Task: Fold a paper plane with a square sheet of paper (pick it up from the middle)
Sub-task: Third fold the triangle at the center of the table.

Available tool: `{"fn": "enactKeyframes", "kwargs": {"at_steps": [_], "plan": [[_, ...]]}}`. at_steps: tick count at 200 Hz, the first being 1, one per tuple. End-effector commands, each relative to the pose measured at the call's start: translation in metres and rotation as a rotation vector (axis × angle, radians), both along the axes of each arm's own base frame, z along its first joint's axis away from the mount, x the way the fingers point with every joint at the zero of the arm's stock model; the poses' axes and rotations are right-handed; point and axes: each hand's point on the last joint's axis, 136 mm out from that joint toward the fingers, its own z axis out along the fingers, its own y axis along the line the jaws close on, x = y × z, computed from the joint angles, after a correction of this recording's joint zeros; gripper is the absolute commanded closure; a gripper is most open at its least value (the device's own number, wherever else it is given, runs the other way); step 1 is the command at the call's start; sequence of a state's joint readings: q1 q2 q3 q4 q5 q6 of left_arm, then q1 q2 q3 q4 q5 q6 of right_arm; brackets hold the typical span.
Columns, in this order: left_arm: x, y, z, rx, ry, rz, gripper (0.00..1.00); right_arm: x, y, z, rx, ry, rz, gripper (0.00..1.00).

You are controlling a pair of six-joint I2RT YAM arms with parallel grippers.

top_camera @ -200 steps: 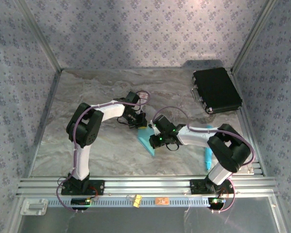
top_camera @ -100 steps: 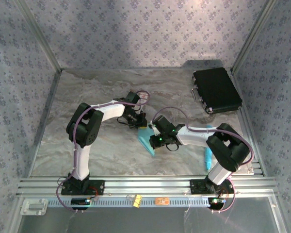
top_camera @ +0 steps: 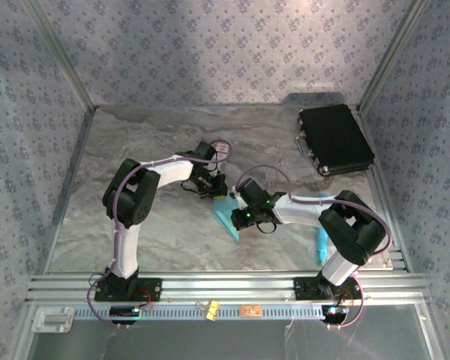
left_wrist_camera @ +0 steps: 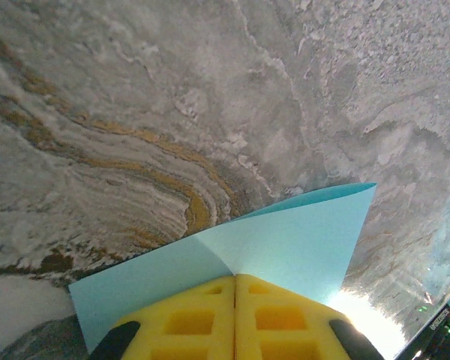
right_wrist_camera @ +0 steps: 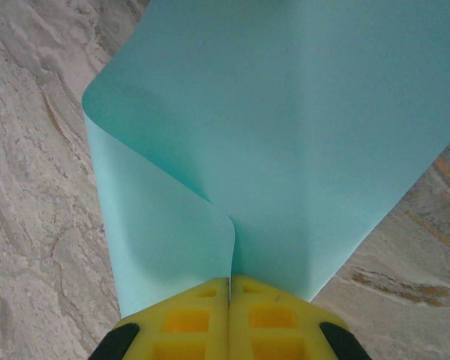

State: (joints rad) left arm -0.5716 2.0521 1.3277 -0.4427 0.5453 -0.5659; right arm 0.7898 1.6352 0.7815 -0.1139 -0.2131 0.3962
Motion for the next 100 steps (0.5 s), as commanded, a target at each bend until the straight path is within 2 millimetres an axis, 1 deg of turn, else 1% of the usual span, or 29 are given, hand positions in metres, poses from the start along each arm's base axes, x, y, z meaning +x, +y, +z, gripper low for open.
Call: {"fn": "enactKeyframes", "kwargs": {"at_steps": [1,21,44,53,64,78,93,100], "plan": [[0.008,0.009,-0.005,0.048,-0.011,0.014,0.90,-0.001,-0.007,-0.014,-0.036,0.022,-0.017,1.00],[0.021,0.010,0.009,0.028,-0.040,0.036,0.86,0.003,-0.007,-0.013,-0.032,0.014,-0.018,1.00],[0.033,0.014,0.027,0.003,-0.081,0.067,0.78,0.007,-0.006,-0.011,-0.027,0.008,-0.017,1.00],[0.036,0.017,0.032,0.001,-0.092,0.082,0.76,0.008,-0.006,-0.011,-0.028,0.008,-0.014,1.00],[0.036,0.020,0.039,-0.003,-0.105,0.094,0.74,0.009,-0.006,-0.011,-0.028,0.007,-0.013,1.00],[0.034,0.026,0.045,-0.004,-0.115,0.113,0.73,0.010,-0.005,-0.012,-0.026,0.008,-0.009,1.00],[0.028,0.030,0.049,-0.015,-0.121,0.125,0.76,0.012,-0.006,-0.012,-0.026,0.009,-0.013,1.00],[0.024,0.032,0.051,-0.024,-0.121,0.128,0.79,0.013,-0.006,-0.012,-0.023,0.008,-0.016,1.00]]}}
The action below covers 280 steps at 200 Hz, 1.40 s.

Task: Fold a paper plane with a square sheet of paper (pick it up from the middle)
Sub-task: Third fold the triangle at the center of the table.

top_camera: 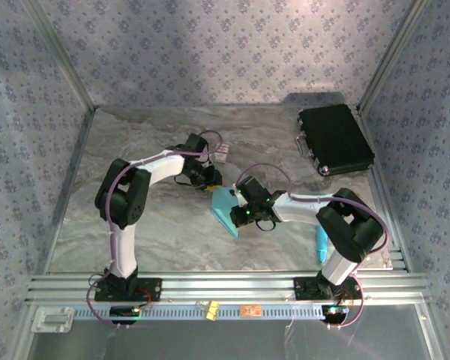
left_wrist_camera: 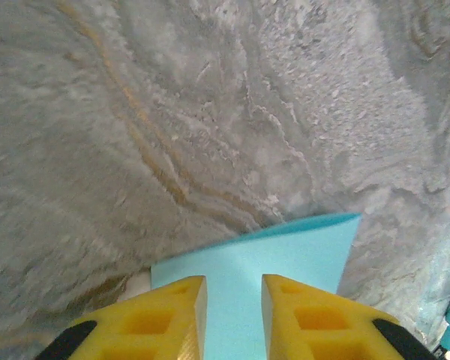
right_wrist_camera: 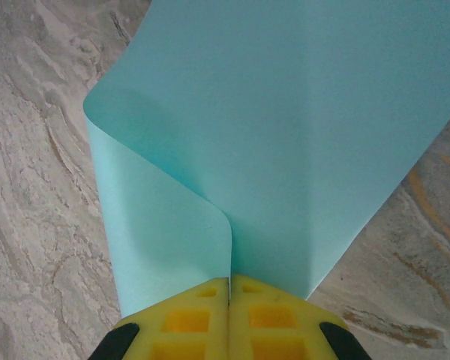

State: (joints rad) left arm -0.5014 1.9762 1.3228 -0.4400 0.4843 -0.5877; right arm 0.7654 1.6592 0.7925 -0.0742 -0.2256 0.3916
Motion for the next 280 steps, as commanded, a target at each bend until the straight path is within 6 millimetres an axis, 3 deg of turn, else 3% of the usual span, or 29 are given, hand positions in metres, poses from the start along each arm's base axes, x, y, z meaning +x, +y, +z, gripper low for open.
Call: {"fn": "enactKeyframes", "kwargs": {"at_steps": [1,44,73,112,179,280], "plan": [[-0.008,0.004,0.026,-0.035,-0.044,0.019,0.79,0.001,-0.009,-0.013,-0.049,0.022,-0.004,1.00],[-0.037,-0.002,0.039,-0.224,-0.029,0.067,0.96,0.004,-0.008,-0.013,-0.028,0.021,-0.042,1.00],[-0.057,-0.010,0.039,-0.290,-0.013,0.061,0.97,0.004,-0.009,-0.015,-0.030,0.023,-0.051,1.00],[-0.081,-0.013,0.024,-0.290,0.013,0.055,0.98,0.003,-0.010,-0.016,-0.034,0.028,-0.057,1.00],[-0.087,-0.025,0.015,-0.336,0.040,0.064,0.97,0.000,-0.014,-0.020,-0.043,0.031,-0.065,1.00],[-0.090,-0.026,-0.002,-0.311,0.079,0.065,0.98,0.001,-0.015,-0.021,-0.051,0.033,-0.068,1.00]]}}
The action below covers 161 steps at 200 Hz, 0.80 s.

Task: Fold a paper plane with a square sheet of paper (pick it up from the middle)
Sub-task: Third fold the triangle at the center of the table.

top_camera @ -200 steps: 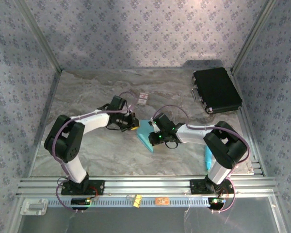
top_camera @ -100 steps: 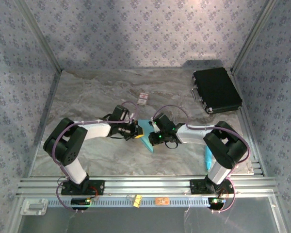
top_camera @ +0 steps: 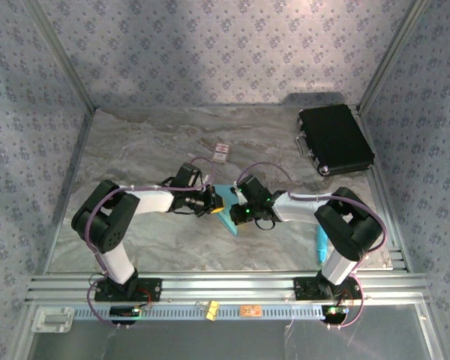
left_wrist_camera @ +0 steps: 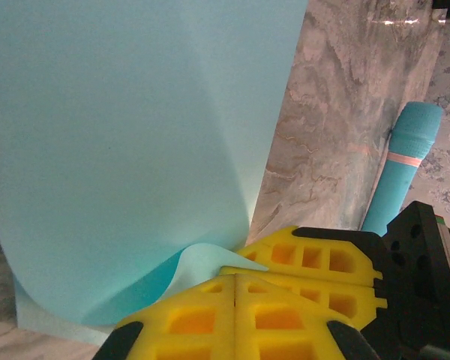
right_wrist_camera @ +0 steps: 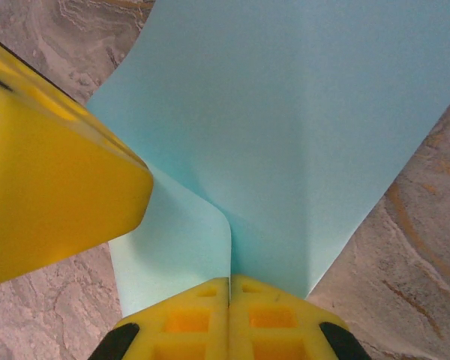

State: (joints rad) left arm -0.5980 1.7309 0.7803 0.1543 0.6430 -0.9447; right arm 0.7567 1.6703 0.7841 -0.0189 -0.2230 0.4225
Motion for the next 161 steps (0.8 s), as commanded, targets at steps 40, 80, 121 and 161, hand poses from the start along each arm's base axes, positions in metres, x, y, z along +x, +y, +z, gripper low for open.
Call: {"fn": "enactKeyframes", "kwargs": {"at_steps": [40,80,121,161], "plan": [[-0.007,-0.005,0.006,-0.022,-0.008,-0.031,0.96,-0.008,-0.019,-0.022,-0.084,0.047,-0.035,1.00],[-0.012,0.000,0.011,-0.005,-0.039,-0.024,0.93,-0.008,-0.020,-0.023,-0.088,0.049,-0.039,1.00],[-0.015,0.000,0.000,0.000,0.000,-0.023,0.95,-0.008,-0.021,-0.023,-0.089,0.049,-0.041,1.00],[-0.014,-0.002,-0.006,0.001,0.010,-0.026,0.95,-0.008,-0.020,-0.023,-0.087,0.050,-0.041,1.00]]}}
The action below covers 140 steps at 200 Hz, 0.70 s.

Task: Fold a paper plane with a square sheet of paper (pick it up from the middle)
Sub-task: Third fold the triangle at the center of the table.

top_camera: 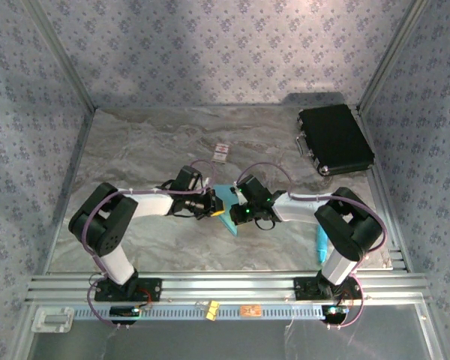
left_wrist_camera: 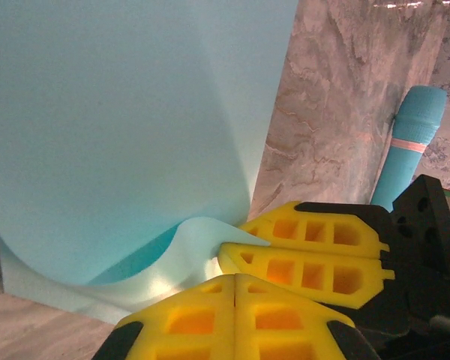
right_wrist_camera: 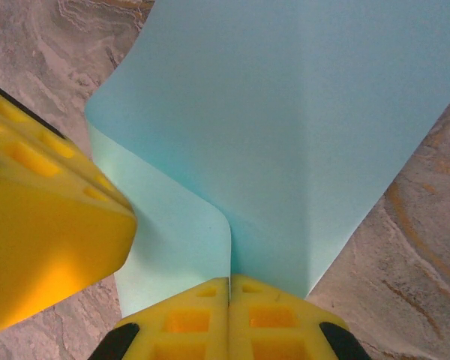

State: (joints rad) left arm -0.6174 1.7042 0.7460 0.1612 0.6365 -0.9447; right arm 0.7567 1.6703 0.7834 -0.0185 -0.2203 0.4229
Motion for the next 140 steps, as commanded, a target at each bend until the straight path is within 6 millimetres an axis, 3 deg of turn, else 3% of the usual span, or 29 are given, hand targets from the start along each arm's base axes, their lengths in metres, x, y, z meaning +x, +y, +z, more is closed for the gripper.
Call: {"fn": "enactKeyframes", "kwargs": {"at_steps": [1,101,140], "plan": [[-0.002,-0.002,-0.005,-0.003,0.011,-0.010,0.95,-0.008,-0.020,-0.023,-0.085,0.051,-0.039,1.00],[-0.008,0.009,-0.038,0.099,0.059,-0.012,0.96,-0.008,-0.017,-0.023,-0.068,0.053,-0.039,0.99],[-0.010,0.013,-0.045,0.121,0.071,-0.014,0.96,-0.004,-0.010,-0.009,-0.031,0.040,-0.043,0.91]]}}
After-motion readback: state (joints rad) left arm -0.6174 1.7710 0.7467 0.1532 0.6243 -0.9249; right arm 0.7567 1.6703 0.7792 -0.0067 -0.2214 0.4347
